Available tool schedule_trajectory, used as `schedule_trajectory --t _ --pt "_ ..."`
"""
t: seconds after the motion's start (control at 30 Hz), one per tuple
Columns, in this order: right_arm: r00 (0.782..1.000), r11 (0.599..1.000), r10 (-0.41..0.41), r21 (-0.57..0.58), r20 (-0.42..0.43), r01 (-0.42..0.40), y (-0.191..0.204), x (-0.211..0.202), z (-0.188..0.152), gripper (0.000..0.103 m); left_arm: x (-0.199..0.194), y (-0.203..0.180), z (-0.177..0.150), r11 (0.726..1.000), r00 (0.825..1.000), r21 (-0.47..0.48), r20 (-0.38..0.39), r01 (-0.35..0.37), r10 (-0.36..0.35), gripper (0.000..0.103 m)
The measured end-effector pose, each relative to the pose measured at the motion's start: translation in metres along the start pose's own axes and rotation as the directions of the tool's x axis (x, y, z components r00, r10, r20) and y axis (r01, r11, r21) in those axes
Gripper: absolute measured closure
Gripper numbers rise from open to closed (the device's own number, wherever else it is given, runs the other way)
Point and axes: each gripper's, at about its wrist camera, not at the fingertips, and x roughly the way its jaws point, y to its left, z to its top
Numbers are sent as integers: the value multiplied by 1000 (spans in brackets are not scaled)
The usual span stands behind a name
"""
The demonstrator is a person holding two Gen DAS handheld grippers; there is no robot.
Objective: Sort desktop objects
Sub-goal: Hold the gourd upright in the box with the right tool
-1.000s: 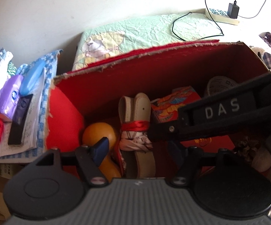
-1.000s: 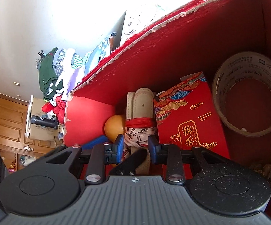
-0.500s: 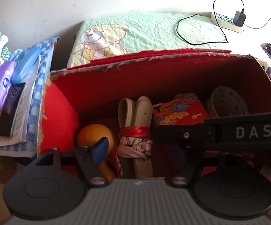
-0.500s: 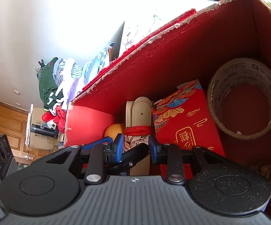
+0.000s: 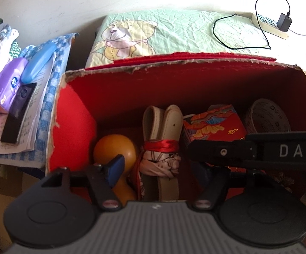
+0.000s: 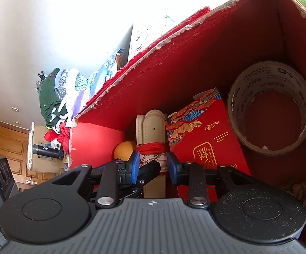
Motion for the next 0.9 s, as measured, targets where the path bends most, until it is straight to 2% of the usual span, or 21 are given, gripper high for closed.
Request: schedule_trajectory --t 0.9 --pt "1000 1000 -4 -11 -7 3 1 0 -2 70 2 -4 1 999 1000 27 -15 -25 25 30"
